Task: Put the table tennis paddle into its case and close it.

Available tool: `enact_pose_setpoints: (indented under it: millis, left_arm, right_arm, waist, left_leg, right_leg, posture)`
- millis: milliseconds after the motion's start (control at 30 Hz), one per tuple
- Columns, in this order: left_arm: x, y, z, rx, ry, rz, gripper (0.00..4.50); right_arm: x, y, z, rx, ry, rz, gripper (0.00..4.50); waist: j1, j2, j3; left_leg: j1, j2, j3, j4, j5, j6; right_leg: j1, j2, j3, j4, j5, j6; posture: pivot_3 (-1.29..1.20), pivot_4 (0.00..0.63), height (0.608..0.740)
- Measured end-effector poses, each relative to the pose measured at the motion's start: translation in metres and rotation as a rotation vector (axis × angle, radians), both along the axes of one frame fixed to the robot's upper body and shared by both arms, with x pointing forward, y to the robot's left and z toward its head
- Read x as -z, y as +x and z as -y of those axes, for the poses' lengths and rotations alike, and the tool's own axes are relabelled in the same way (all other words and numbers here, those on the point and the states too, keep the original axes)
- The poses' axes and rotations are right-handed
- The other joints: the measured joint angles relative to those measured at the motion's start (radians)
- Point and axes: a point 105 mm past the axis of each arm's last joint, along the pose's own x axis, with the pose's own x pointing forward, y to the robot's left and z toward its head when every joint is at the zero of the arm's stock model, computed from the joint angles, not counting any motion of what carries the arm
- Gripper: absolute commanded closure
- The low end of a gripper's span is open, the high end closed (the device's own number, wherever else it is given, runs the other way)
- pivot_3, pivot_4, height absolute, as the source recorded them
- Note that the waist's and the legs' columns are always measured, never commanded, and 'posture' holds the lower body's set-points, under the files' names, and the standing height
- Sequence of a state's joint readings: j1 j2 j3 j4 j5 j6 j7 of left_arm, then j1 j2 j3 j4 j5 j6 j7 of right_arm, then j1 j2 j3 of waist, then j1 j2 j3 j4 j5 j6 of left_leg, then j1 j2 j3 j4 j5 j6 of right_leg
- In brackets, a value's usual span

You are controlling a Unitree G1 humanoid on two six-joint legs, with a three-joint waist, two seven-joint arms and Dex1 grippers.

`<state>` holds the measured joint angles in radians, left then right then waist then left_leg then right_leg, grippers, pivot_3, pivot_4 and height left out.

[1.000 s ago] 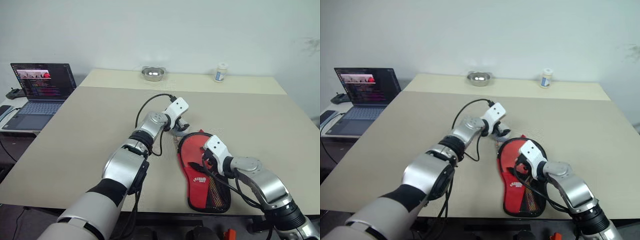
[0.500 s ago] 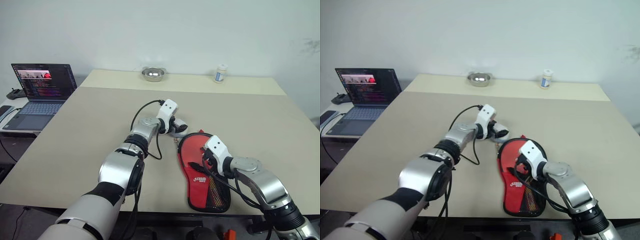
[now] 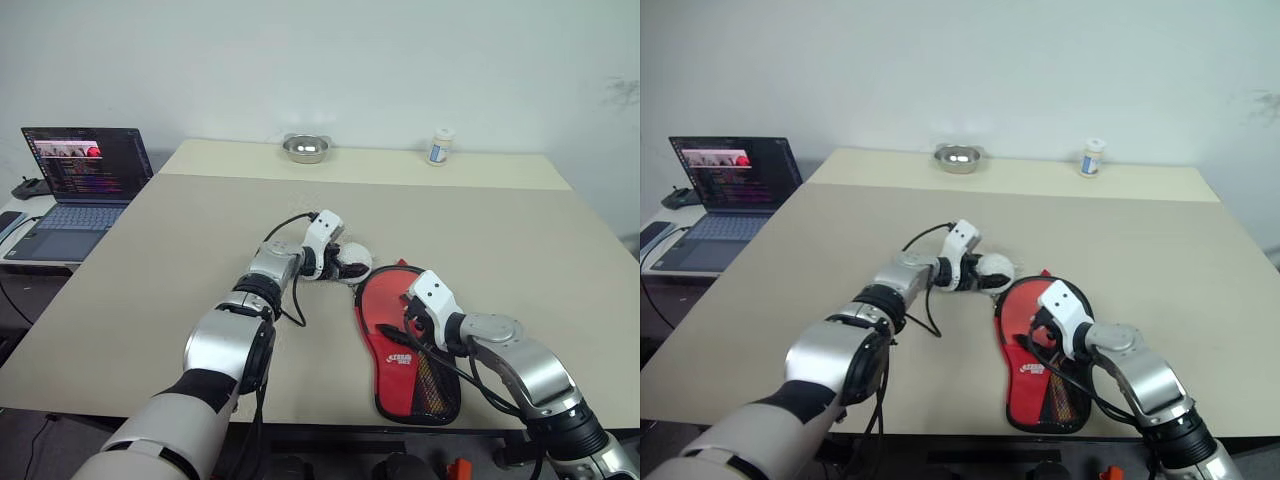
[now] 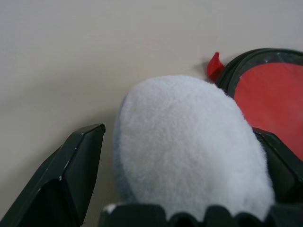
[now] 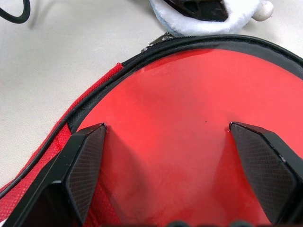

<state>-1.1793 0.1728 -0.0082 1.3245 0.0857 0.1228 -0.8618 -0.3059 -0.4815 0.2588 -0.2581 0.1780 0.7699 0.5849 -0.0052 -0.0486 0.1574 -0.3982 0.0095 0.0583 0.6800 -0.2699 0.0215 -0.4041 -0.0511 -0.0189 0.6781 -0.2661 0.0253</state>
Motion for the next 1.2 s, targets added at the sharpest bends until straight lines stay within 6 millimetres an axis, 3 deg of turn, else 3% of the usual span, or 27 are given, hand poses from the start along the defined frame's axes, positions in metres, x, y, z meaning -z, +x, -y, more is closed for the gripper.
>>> enact_pose_setpoints:
  millis: [100, 367, 467, 733, 867, 1033, 1200]
  left_arm:
    - [0.002, 0.000, 0.000, 0.005, 0.022, 0.002, 0.57]
    - [0.003, -0.002, 0.002, 0.030, 0.030, 0.008, 3.28]
    - [0.003, -0.002, 0.002, 0.030, 0.030, 0.009, 3.78]
    - [0.000, 0.004, 0.008, -0.021, 0.052, 0.050, 3.95]
    - [-0.012, 0.011, 0.020, -0.052, 0.076, 0.124, 3.95]
    - [-0.043, 0.017, 0.058, -0.055, 0.133, 0.307, 3.96]
    - [-0.046, 0.012, 0.090, -0.030, 0.242, 0.454, 3.96]
  right_arm:
    - [0.000, 0.000, 0.000, 0.000, 0.000, 0.001, 0.00]
    - [0.000, 0.001, 0.000, 0.005, -0.001, 0.003, 0.00]
    - [0.000, 0.001, 0.000, 0.009, -0.001, 0.004, 0.00]
    - [0.002, 0.000, 0.001, 0.012, -0.003, -0.001, 0.00]
    - [0.003, 0.000, 0.001, 0.011, 0.002, 0.001, 0.00]
    - [0.004, 0.000, 0.001, 0.004, 0.006, -0.003, 0.00]
    - [0.004, -0.001, 0.001, -0.002, 0.007, -0.004, 0.00]
  waist:
    - [0.000, 0.000, 0.000]
    - [0.000, 0.000, 0.000]
    - [0.000, 0.000, 0.000]
    - [0.002, -0.002, -0.002]
    - [0.003, -0.002, -0.002]
    - [0.003, -0.002, -0.003]
    - [0.003, -0.002, -0.004]
  left_leg:
    - [0.000, 0.000, 0.000, 0.000, 0.000, 0.000]
    - [0.000, 0.000, 0.000, 0.000, 0.000, 0.000]
    - [0.000, 0.000, 0.000, 0.000, 0.000, 0.000]
    - [0.000, 0.000, 0.000, 0.000, 0.000, 0.000]
    - [0.000, 0.000, 0.000, 0.000, 0.000, 0.000]
    - [0.000, 0.000, 0.000, -0.001, 0.000, 0.000]
    - [0.000, 0.000, 0.000, -0.001, 0.000, 0.000]
  right_leg:
    - [0.000, 0.000, 0.000, 0.000, 0.000, 0.000]
    - [0.000, 0.000, 0.000, 0.000, 0.000, 0.000]
    - [0.000, 0.000, 0.000, 0.000, 0.000, 0.000]
    - [0.001, -0.001, 0.000, 0.000, -0.001, 0.001]
    - [0.001, -0.001, -0.001, -0.002, -0.001, 0.002]
    - [0.001, -0.001, 0.000, -0.004, -0.002, 0.006]
    - [0.001, -0.001, -0.001, -0.004, -0.002, 0.007]
  posture:
    - [0.00, 0.150, 0.740]
    - [0.00, 0.150, 0.740]
    - [0.00, 0.150, 0.740]
    - [0.00, 0.150, 0.740]
    - [0.00, 0.150, 0.740]
    - [0.00, 0.150, 0.740]
    - [0.00, 0.150, 0.740]
